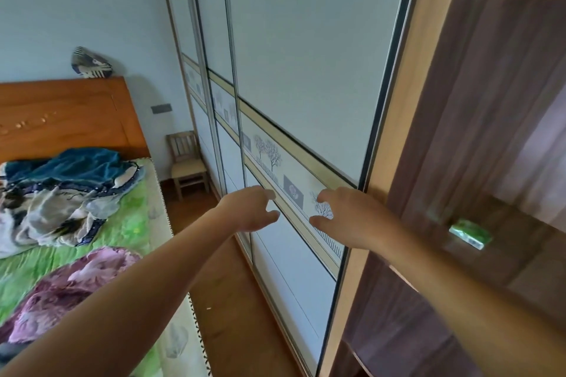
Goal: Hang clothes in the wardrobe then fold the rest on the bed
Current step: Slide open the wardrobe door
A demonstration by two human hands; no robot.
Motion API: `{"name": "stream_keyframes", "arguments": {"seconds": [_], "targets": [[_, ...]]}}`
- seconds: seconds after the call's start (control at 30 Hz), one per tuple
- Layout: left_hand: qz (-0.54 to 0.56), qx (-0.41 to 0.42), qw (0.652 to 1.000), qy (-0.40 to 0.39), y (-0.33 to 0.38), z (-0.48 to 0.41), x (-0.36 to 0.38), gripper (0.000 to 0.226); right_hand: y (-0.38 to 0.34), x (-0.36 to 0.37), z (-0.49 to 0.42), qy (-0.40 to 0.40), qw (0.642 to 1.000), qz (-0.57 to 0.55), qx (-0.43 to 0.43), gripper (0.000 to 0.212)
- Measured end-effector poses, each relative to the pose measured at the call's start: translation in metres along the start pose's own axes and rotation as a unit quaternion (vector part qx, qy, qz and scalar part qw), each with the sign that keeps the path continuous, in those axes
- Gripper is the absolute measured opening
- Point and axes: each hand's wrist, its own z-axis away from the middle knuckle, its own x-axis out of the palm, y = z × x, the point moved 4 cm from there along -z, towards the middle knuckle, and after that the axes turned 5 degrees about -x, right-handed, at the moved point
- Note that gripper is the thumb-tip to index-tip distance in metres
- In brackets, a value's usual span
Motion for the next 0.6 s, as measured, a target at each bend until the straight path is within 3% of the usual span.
{"name": "stream_keyframes", "arguments": {"seconds": [0.3,0.6], "targets": [[-0.066,0.096,0.992,-0.038,-0.012,-0.094,0.003,0.06,0.005,0.03,-0.059,-0.038,0.998,0.004,0.044,0.064],[-0.109,0.277,0.952,-0.067,-0.061,-0.187,-0.023,0.055,-0.006,0.056,-0.128,-0.065,0.977,-0.031,0.202,0.063]]}}
